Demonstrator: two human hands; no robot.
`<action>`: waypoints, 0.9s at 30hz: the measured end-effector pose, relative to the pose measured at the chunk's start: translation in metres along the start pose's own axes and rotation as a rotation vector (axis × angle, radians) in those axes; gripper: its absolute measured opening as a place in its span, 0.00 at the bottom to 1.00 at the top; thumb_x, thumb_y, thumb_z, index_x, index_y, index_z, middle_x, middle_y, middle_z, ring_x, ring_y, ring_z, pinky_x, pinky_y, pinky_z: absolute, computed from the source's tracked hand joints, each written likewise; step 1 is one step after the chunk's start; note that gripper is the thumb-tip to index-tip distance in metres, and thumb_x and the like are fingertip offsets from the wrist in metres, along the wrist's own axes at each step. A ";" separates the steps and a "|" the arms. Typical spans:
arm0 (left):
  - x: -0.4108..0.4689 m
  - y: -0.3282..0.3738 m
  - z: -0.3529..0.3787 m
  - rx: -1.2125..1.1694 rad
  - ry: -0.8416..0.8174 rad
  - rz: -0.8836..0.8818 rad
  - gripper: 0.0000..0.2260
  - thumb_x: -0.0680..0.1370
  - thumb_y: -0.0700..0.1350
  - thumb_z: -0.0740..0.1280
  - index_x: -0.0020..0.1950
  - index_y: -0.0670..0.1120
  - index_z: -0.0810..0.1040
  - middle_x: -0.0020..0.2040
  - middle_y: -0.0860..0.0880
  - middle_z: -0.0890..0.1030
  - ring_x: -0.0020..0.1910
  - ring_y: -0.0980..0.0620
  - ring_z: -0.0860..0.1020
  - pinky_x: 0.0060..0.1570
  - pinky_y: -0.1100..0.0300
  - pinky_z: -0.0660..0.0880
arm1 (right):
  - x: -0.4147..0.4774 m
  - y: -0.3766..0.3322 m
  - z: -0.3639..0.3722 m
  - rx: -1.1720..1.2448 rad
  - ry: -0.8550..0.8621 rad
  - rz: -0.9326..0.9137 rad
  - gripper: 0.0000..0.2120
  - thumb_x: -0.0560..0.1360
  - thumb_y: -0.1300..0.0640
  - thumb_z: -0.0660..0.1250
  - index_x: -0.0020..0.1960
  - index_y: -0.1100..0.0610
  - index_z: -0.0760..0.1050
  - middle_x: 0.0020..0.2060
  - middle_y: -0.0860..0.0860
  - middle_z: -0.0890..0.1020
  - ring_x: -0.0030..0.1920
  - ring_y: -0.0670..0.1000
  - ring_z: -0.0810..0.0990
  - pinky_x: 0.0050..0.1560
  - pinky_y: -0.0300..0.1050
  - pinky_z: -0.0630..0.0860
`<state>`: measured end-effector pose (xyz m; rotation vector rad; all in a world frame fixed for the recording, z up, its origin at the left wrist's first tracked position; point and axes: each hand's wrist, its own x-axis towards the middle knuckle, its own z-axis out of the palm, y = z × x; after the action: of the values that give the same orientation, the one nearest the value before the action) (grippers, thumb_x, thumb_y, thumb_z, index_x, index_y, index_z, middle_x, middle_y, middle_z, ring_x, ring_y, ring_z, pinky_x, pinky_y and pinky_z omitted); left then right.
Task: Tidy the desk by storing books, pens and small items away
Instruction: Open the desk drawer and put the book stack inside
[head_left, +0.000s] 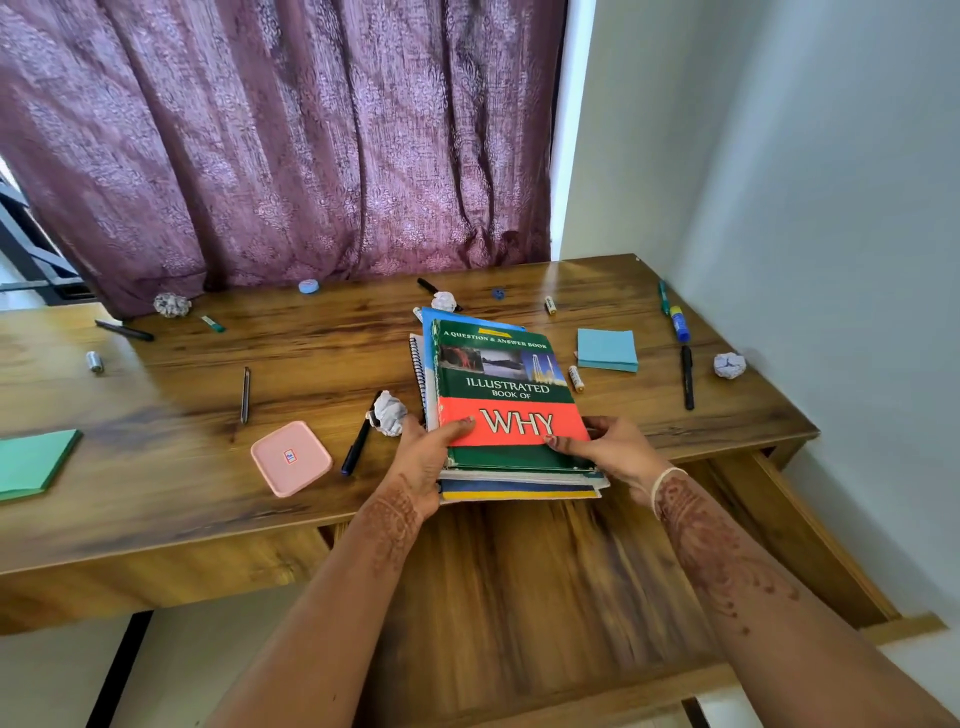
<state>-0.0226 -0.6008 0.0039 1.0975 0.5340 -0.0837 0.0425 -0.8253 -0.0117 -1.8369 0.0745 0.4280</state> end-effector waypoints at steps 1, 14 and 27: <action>-0.007 0.001 -0.001 -0.009 -0.013 0.003 0.26 0.71 0.37 0.75 0.60 0.53 0.66 0.54 0.41 0.83 0.48 0.38 0.84 0.46 0.38 0.80 | -0.008 -0.001 -0.003 0.024 -0.011 0.007 0.33 0.57 0.47 0.82 0.57 0.58 0.78 0.48 0.50 0.84 0.49 0.48 0.83 0.48 0.40 0.77; -0.131 -0.033 0.001 -0.051 -0.051 0.037 0.31 0.67 0.39 0.78 0.67 0.42 0.68 0.54 0.36 0.83 0.46 0.36 0.83 0.42 0.42 0.81 | -0.131 0.011 -0.032 0.663 -0.263 0.102 0.19 0.74 0.47 0.68 0.58 0.59 0.78 0.51 0.61 0.84 0.46 0.61 0.84 0.51 0.59 0.81; -0.231 -0.104 0.014 0.014 -0.155 -0.185 0.29 0.66 0.43 0.76 0.64 0.37 0.74 0.55 0.35 0.82 0.51 0.36 0.82 0.46 0.43 0.81 | -0.228 0.070 -0.061 0.656 -0.287 0.052 0.46 0.36 0.53 0.82 0.52 0.62 0.74 0.34 0.59 0.84 0.31 0.56 0.84 0.27 0.47 0.80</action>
<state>-0.2526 -0.7069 0.0272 1.0438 0.4951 -0.3323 -0.1733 -0.9417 0.0136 -1.1205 0.0570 0.6162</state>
